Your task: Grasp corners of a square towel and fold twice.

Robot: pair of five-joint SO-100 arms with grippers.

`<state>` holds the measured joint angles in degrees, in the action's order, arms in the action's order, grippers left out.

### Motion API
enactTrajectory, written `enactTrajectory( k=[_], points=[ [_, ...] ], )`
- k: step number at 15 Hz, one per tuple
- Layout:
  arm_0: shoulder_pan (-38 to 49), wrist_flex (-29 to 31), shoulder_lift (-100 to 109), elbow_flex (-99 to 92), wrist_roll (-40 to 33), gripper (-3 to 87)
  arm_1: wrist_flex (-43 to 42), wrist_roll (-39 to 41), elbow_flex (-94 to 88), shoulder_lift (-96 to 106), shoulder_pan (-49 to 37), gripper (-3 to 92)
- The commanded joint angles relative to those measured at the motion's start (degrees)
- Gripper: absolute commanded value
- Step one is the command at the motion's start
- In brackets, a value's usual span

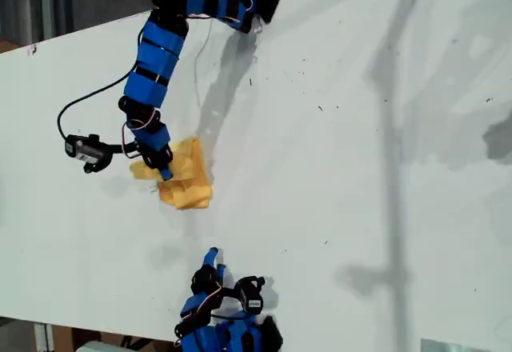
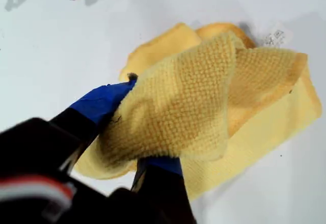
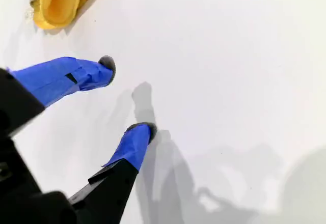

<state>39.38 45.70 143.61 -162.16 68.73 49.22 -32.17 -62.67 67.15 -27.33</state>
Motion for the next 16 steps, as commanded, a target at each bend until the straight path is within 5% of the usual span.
enactTrajectory(
  k=[1,3,4,7,13,16],
  points=[
    [0.62,-0.62,-0.35,1.32,0.97,20.7,-2.29,0.18,9.67,-3.08,1.32,-0.1],
    [0.53,-0.62,-0.35,1.32,1.05,20.7,-2.64,-0.35,10.02,-4.75,0.79,0.2],
    [0.53,-0.62,-0.35,1.32,1.14,20.7,-2.29,0.53,10.02,-5.1,0.79,16.2],
    [0.7,-0.44,-0.44,1.32,1.58,20.9,-0.7,2.37,10.63,-4.92,0.35,33.1],
    [0.79,-0.35,-0.62,1.32,1.58,20.9,0.35,2.37,8.35,-0.09,-1.58,35.0],
    [0.7,-0.18,-0.62,1.32,1.32,20.9,13.18,-3.16,-0.09,14.5,-5.27,34.9]
  ],
)
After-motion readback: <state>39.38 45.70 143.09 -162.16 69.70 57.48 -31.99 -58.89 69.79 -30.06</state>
